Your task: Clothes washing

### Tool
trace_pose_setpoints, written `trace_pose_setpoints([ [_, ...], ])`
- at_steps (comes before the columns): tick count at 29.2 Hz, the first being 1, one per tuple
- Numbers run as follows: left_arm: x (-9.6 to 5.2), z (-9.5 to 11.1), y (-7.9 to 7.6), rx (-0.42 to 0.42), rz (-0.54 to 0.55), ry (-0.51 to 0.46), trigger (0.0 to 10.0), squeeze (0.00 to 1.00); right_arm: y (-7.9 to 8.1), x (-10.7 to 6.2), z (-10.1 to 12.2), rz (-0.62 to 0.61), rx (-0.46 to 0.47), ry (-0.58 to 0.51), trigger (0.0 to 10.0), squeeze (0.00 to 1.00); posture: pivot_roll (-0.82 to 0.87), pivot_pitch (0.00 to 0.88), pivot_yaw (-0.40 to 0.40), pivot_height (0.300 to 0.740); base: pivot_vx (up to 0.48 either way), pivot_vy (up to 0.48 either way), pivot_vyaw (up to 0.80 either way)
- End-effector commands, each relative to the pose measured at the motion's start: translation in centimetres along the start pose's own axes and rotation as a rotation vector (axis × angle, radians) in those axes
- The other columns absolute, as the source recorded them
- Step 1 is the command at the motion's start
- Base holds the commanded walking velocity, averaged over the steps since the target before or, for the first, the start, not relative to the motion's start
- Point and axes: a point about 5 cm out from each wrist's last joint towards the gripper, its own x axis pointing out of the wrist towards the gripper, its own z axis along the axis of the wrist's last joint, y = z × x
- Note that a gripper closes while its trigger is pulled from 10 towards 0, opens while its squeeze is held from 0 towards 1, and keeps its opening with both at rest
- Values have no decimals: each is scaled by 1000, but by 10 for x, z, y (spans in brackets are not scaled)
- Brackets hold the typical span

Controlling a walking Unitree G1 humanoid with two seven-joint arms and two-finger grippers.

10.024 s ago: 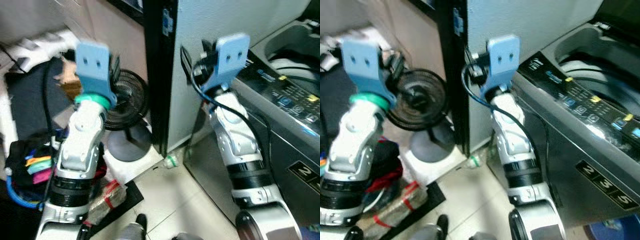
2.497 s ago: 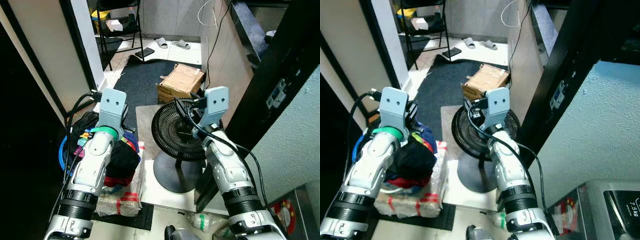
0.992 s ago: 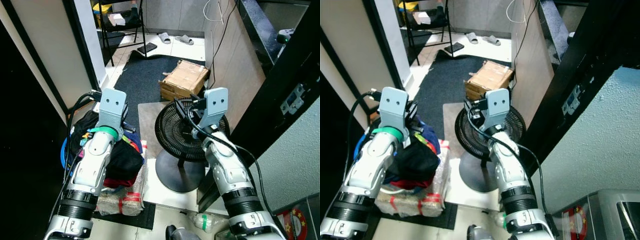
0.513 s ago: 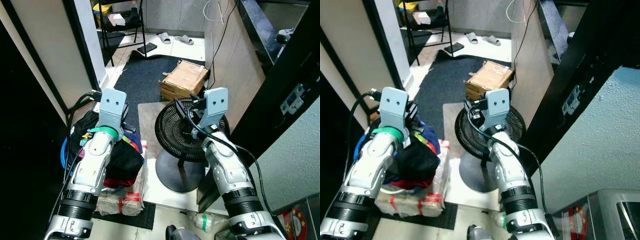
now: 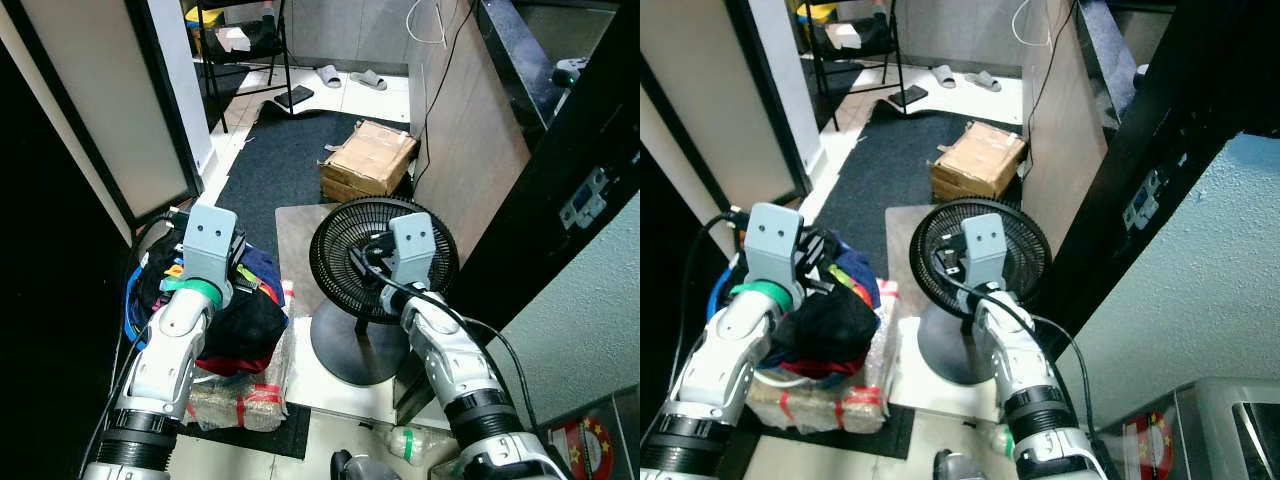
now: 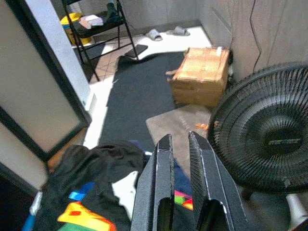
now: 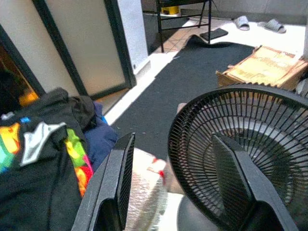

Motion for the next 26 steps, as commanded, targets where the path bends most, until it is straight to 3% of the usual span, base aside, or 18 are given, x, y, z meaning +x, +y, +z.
trace_pose_setpoints([
  [1,-3,-10,11,-33,51,24,10000,0,-5,-2,-6,-9,73,11,10000,0,2,0,13,740,0,0,0],
  [5,-5,-16,16,-40,68,46,10000,0,-8,-5,-7,-15,45,5,10000,0,-5,1,15,740,0,0,0],
  [8,-7,-20,16,-98,69,61,10000,0,-9,-8,-10,-25,64,5,10000,0,-9,5,17,740,0,0,0],
  [9,-10,-28,22,-85,104,85,10000,0,-20,-14,-24,-61,36,54,10000,0,-12,0,16,740,0,0,0],
  [13,-13,-35,26,-77,126,104,10000,0,-28,-20,-36,-84,9,97,10000,0,-12,0,16,740,0,0,0],
  [15,-17,-44,28,-58,133,133,10000,0,-32,-26,-47,-95,-10,136,10000,0,-12,5,16,740,0,0,0],
  [17,-23,-66,35,-74,190,211,10000,0,-32,-32,-59,-112,-7,172,10000,0,-17,2,17,740,0,0,0],
  [19,-23,-66,35,-74,190,211,10000,0,-32,-32,-59,-112,-7,172,10000,0,-17,2,17,740,0,0,0],
  [21,-28,-87,40,-60,226,286,10000,0,-36,-36,-72,-164,7,222,10000,0,-7,1,18,740,0,0,0],
  [26,-31,-105,35,7,191,355,10000,0,-40,-43,-87,-197,3,289,10000,0,-12,4,24,740,0,0,0],
])
